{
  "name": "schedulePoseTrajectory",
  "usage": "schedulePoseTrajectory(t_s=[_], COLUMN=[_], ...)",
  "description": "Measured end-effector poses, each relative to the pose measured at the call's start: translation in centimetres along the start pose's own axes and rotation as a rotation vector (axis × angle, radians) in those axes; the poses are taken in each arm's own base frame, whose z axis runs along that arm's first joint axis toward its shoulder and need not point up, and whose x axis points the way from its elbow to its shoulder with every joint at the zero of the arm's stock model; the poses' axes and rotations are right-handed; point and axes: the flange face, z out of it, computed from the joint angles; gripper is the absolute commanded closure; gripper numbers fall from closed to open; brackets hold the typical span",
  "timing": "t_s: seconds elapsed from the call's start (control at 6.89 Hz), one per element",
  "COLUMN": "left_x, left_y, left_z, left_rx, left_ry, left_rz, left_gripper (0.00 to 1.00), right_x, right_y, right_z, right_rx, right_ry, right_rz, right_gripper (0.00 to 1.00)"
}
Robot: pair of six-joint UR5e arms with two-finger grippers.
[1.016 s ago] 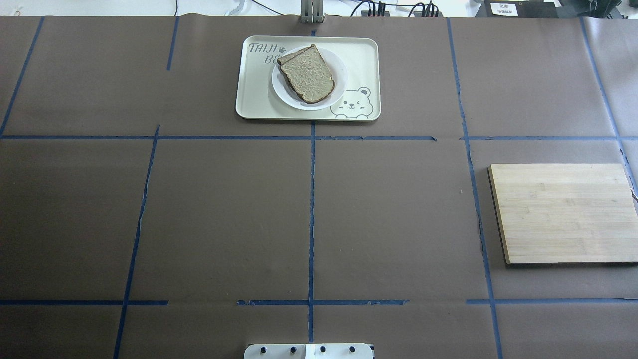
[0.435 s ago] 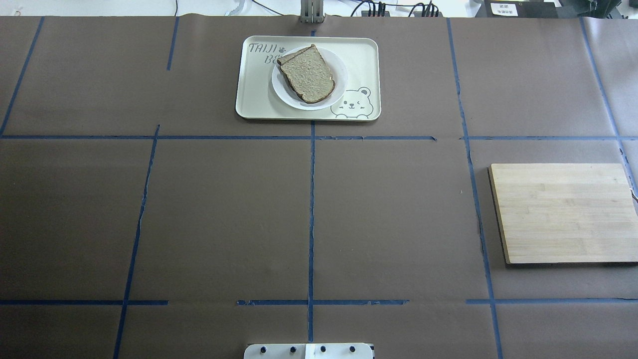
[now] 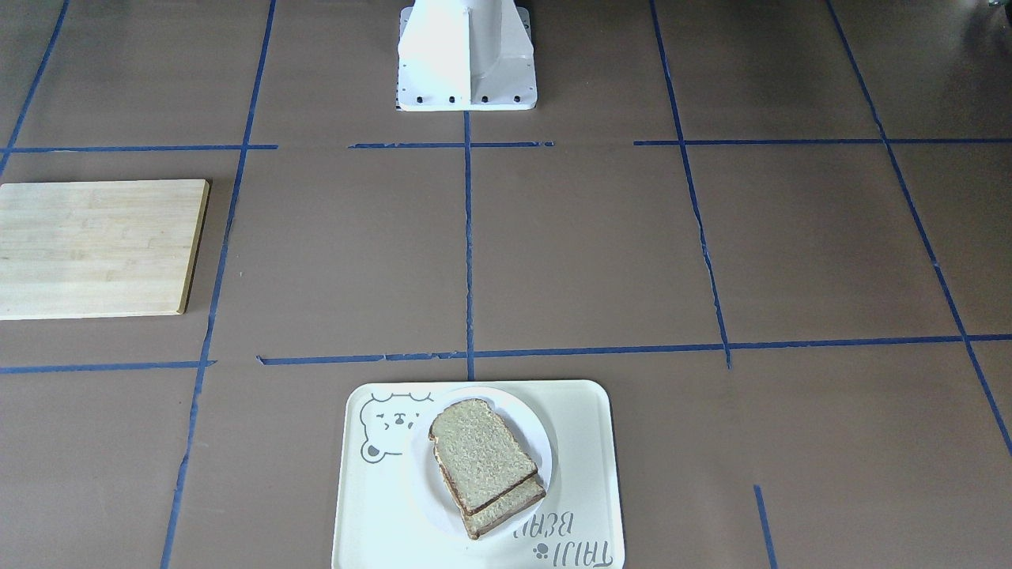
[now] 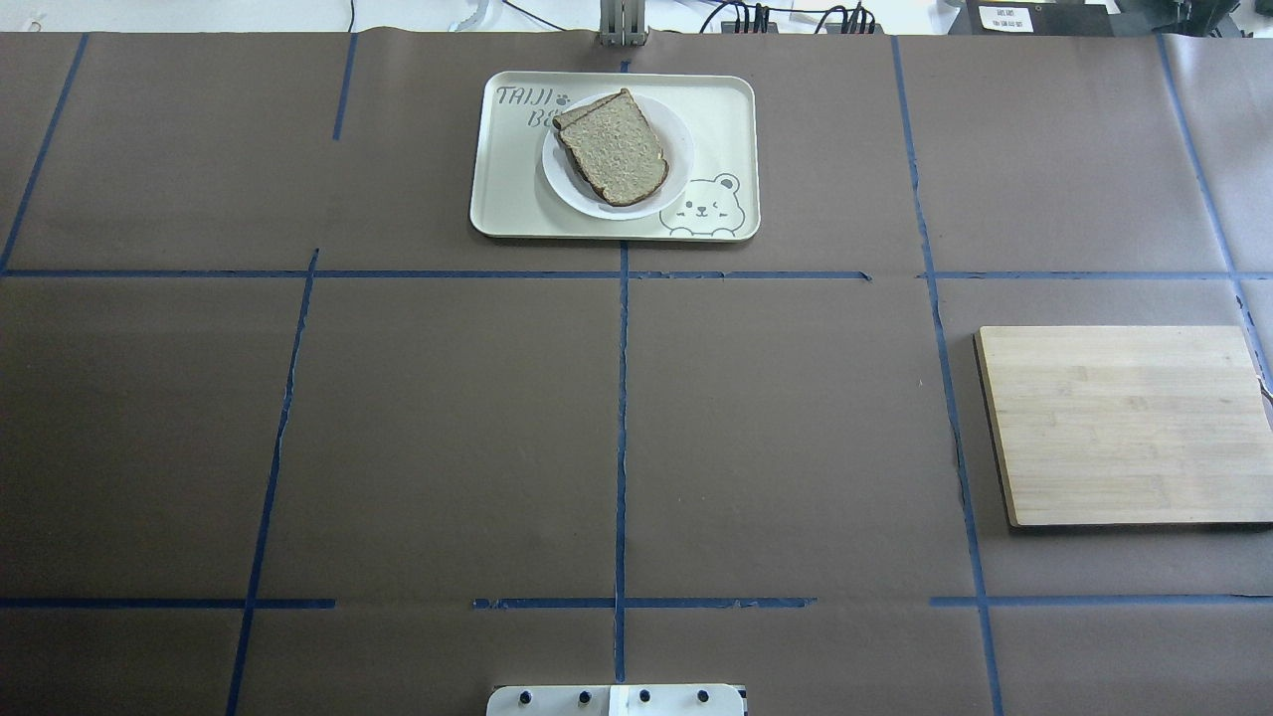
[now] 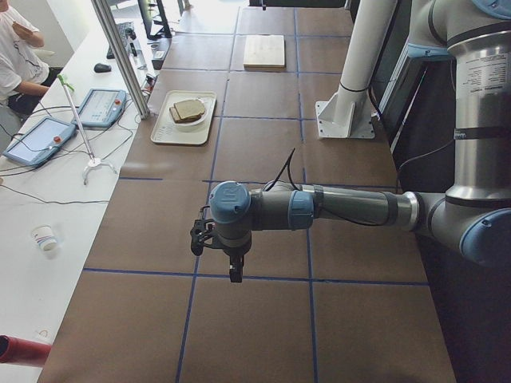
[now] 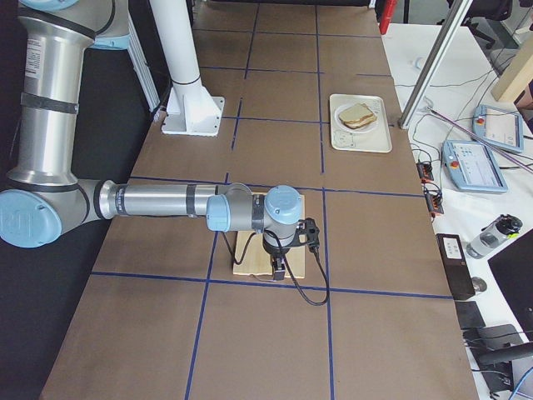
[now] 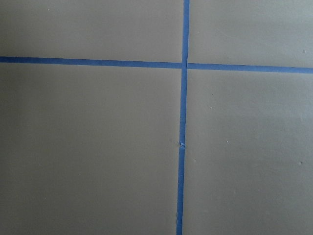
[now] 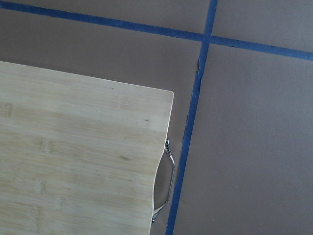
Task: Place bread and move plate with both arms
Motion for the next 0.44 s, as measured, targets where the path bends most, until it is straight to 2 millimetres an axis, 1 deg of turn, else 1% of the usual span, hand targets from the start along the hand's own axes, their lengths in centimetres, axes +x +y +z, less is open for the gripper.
schedulePoseTrajectory(t_s=[0.44], left_x=[0.35], left_y=[-0.1], left_z=[0.44], left_rx=[0.009], left_ry=[-0.028], left_rz=[0.039], left_gripper=[0.0], right_x=[0.09], right_y=[0.0], right_z=[0.1], right_rx=[-0.001], right_ry=[0.001], right_rz=[0.0], right_gripper=[0.0])
